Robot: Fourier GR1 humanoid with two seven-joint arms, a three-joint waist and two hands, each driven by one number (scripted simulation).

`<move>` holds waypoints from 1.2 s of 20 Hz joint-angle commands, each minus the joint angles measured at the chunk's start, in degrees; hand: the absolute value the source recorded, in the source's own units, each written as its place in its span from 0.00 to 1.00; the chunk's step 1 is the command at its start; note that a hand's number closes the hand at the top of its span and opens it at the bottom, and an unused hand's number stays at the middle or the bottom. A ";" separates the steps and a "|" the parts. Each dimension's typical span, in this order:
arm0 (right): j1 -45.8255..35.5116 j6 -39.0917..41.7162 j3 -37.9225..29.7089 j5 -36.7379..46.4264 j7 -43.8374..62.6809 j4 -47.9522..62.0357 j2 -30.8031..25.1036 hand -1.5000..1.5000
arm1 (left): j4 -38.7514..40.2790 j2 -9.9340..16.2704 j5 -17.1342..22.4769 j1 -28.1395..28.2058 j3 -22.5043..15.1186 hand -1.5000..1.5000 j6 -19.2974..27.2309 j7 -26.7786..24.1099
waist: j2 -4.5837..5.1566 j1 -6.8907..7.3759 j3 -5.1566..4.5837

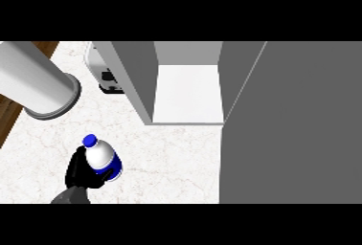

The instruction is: Pick up the bottled water, place it into the cabinet and close the cabinet

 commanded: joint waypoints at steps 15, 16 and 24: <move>-0.45 -1.53 3.55 -0.12 2.12 -2.05 0.40 0.00 | -42.34 -8.22 1.51 8.17 -13.36 1.00 21.04 20.34 | 0.07 -0.35 -0.03; -0.03 -0.57 4.46 2.45 -2.24 3.60 1.27 0.00 | -42.64 -8.25 0.49 8.96 -13.31 1.00 20.18 19.63 | 0.09 -0.33 -0.04; -0.63 -2.79 5.88 2.84 1.27 -0.30 1.30 0.00 | -45.51 -8.33 -0.67 -3.46 -18.96 1.00 36.35 26.32 | 0.17 -0.69 -0.06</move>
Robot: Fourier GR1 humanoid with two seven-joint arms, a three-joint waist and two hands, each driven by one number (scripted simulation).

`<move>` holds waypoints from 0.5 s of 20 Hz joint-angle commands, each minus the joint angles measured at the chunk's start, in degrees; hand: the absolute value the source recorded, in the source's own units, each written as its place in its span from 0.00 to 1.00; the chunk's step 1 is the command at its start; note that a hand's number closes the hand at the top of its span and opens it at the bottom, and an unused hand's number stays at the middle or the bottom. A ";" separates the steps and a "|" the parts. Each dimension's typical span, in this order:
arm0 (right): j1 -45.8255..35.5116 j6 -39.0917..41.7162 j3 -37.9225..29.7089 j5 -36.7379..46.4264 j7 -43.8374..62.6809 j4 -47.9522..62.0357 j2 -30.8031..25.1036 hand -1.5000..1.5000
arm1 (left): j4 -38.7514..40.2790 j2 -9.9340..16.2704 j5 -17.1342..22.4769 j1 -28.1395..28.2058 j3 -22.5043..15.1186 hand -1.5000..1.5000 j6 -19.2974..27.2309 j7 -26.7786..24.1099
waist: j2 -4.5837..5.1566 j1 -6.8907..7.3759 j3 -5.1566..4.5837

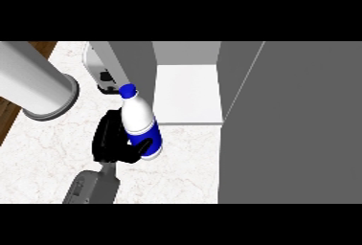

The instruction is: Pick up the bottled water, place it into the cabinet and close the cabinet

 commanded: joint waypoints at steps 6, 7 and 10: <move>-2.43 -0.04 -1.53 -1.62 -0.71 2.62 -0.62 0.00 | 5.58 -0.23 -0.50 -16.24 -7.48 1.00 17.07 2.38 | 0.14 -0.41 0.00; -2.63 -0.43 -2.51 -3.44 1.61 0.38 -1.37 0.00 | 4.57 -0.23 -3.36 -16.38 -5.62 1.00 15.46 3.30 | 0.11 -0.16 -0.01; -0.49 -1.23 1.19 0.89 0.25 0.93 -0.18 0.00 | 7.70 -0.23 -6.15 -21.64 -9.09 1.00 22.04 3.26 | 0.08 -0.55 0.00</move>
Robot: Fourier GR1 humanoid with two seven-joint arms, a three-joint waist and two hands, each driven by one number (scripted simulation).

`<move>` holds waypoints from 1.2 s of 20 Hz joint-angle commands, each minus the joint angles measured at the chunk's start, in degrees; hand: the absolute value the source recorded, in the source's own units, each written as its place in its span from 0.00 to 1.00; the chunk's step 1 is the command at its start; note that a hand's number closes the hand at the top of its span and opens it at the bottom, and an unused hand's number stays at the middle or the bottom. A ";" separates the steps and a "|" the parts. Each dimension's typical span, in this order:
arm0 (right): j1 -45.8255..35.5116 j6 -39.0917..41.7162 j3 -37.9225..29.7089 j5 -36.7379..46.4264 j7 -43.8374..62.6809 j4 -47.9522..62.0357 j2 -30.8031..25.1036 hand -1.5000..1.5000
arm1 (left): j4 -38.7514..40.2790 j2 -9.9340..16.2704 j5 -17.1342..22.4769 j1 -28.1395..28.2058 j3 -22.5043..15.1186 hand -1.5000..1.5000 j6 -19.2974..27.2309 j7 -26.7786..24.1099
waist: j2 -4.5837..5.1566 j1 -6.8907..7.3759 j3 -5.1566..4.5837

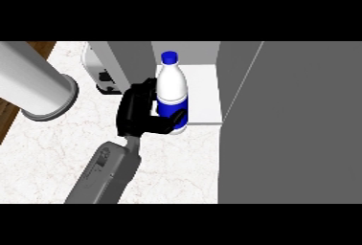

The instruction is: Pick up the bottled water, place it into the cabinet and close the cabinet

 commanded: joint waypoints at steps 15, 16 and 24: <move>-5.13 -0.07 -0.63 -1.13 0.94 3.58 -0.21 0.00 | 16.98 0.65 -8.78 -21.25 -0.50 1.00 17.18 4.17 | 0.88 -2.33 0.08; -4.31 -0.75 0.57 -0.78 1.33 2.31 0.48 0.00 | 17.70 0.75 -9.25 -20.46 -1.44 1.00 17.13 3.91 | 0.87 -2.66 0.06; -2.64 0.24 1.47 0.57 -1.28 3.79 0.38 0.00 | 40.25 0.07 -10.00 -35.00 5.33 1.00 16.01 -1.99 | 1.13 -3.04 0.03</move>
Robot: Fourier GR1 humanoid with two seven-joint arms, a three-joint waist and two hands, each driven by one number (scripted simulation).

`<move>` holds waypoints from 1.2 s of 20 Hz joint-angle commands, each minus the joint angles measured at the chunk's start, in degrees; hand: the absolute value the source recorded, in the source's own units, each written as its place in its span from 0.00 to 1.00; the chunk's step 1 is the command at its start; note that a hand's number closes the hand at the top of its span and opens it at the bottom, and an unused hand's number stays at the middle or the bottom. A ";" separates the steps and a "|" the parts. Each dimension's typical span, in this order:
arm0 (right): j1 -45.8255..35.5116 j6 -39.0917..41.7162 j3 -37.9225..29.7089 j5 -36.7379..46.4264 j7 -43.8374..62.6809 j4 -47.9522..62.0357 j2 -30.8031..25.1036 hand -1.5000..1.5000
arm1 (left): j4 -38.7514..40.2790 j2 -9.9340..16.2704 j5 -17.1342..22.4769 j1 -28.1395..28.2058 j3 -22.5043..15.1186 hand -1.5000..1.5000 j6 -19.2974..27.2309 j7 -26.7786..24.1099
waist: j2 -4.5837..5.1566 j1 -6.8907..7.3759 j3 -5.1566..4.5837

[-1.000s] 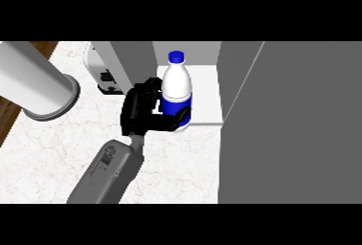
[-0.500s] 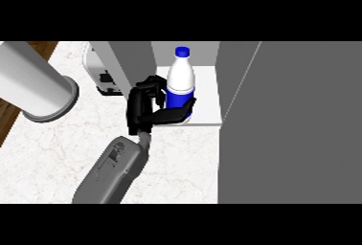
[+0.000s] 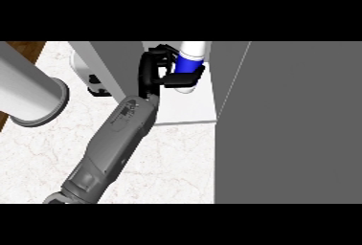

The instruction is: Pick up the bottled water, place it into the cabinet and close the cabinet

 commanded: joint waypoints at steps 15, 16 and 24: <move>-0.82 1.77 -0.77 -0.92 -0.84 0.66 -1.65 0.00 | 31.89 2.71 -6.12 -12.42 4.15 1.00 7.12 -12.34 | 0.93 -1.21 -0.01; -0.31 0.60 0.25 1.43 -2.55 2.47 -0.14 0.00 | 32.31 3.35 -5.98 -12.73 4.52 0.00 6.13 -12.82 | 0.85 -1.08 -0.02; -0.24 0.43 0.52 -0.53 -0.07 0.11 -0.64 0.00 | 35.48 3.83 -5.77 -11.95 6.07 0.00 6.01 -15.18 | 0.87 -0.79 -0.07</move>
